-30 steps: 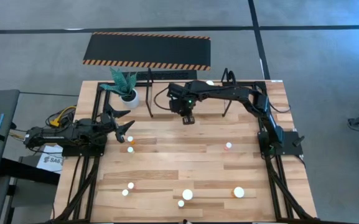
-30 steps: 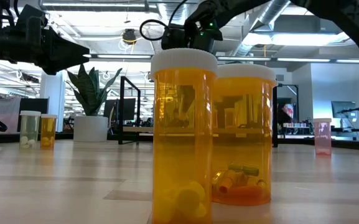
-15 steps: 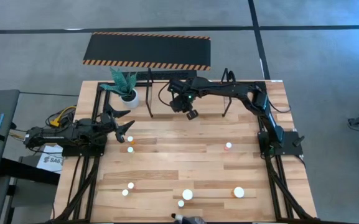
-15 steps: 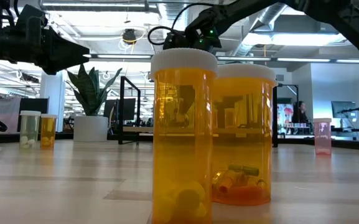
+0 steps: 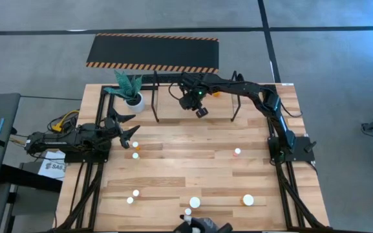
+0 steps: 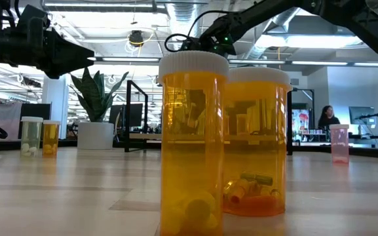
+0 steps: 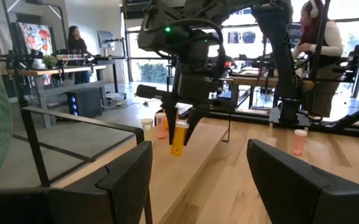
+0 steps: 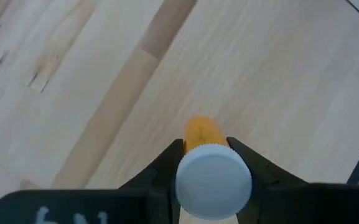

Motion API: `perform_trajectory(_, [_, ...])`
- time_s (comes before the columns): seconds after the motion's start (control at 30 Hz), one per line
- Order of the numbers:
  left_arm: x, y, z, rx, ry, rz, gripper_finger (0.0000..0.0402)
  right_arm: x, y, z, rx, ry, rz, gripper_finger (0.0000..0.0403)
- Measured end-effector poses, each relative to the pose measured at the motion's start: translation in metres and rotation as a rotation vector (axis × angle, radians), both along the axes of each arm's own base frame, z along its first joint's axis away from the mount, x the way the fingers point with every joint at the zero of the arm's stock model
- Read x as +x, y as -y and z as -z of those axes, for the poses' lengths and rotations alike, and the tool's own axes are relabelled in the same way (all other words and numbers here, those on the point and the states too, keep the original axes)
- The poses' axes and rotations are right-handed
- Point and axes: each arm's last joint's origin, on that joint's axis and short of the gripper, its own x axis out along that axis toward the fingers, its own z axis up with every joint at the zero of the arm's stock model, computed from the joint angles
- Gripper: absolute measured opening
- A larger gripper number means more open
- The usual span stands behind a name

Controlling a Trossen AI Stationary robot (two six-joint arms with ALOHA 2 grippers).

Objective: Pick and place medicine bottles onto shelf by color
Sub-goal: Put the top right small orange pill bottle on the shelf

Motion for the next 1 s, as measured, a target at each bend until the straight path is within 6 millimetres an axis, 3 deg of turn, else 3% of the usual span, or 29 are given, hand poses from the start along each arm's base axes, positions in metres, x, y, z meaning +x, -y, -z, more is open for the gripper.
perform_trajectory(0.17, [0.000,0.000,0.000,0.000,0.000,0.000,0.0249,-0.001,0.000,0.001,0.020,-0.007,-0.018,0.0118])
perform_trajectory(0.4, [0.000,0.000,0.000,0.000,-0.001,0.001,0.0249,0.005,-0.002,0.020,0.056,-0.044,0.013,0.0118])
perform_trajectory(1.0, [0.000,0.000,0.000,0.000,0.000,0.000,0.0249,0.000,0.002,0.019,0.066,-0.083,0.154,0.0118])
